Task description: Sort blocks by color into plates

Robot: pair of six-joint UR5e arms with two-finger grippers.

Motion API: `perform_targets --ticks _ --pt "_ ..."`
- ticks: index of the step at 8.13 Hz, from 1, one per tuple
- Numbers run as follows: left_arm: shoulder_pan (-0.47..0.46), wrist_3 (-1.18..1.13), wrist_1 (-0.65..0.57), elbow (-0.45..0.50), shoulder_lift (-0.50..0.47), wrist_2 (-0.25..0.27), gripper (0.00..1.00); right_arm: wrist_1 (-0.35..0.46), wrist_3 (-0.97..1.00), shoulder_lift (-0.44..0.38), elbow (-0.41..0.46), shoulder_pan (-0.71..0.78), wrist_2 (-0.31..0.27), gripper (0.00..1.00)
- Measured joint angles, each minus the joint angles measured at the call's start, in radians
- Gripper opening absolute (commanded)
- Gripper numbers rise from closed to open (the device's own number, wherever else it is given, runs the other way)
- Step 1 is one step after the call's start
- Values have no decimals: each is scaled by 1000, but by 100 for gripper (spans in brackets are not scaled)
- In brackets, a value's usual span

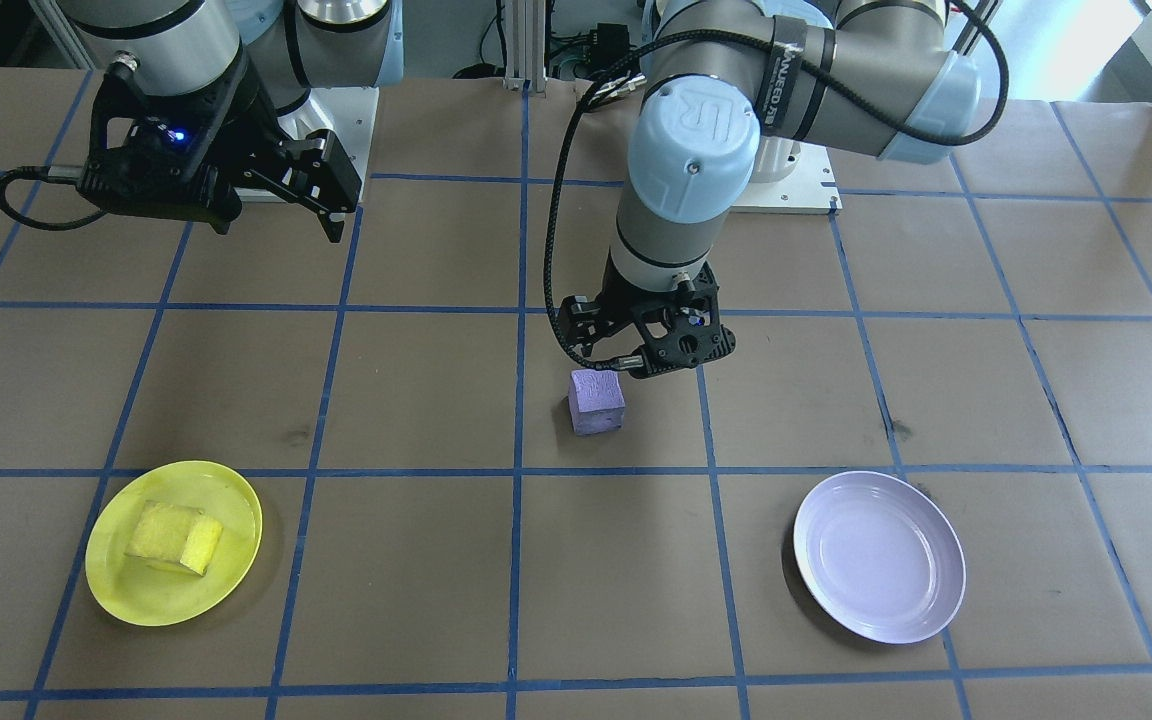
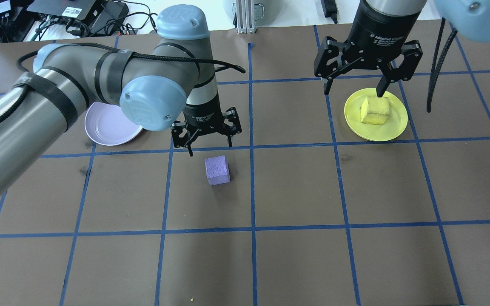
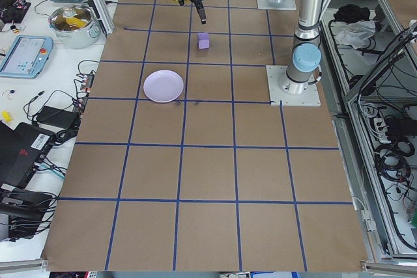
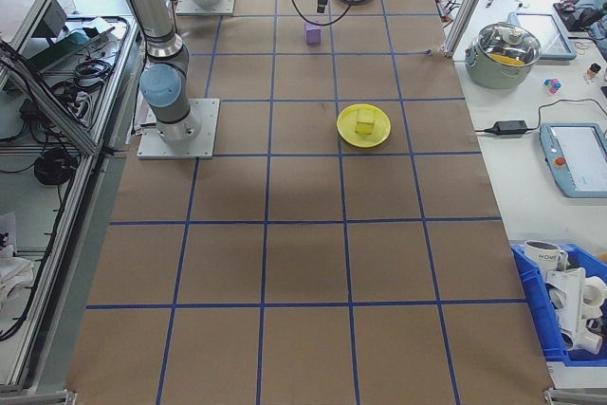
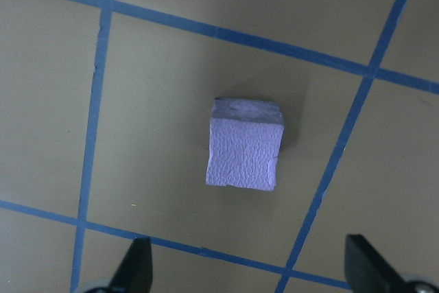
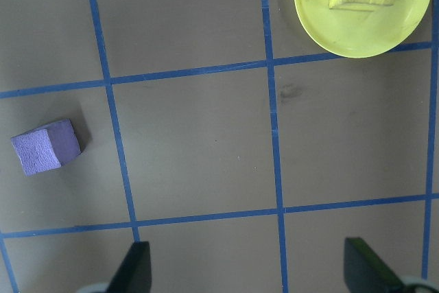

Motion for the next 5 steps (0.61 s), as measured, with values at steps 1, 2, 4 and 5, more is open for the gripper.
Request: perform_targets --ticks 1,2,4,5 --pt "-14 5 2 -13 -23 2 100 2 -1 -1 2 0 0 100" --pt "-21 25 16 -28 -44 5 100 4 -2 -2 3 0 0 100" --pt "-26 119 109 -79 -82 9 100 6 -4 -5 6 0 0 100" --pt "-27 146 161 -109 -99 9 100 7 -5 -11 14 0 -1 100"
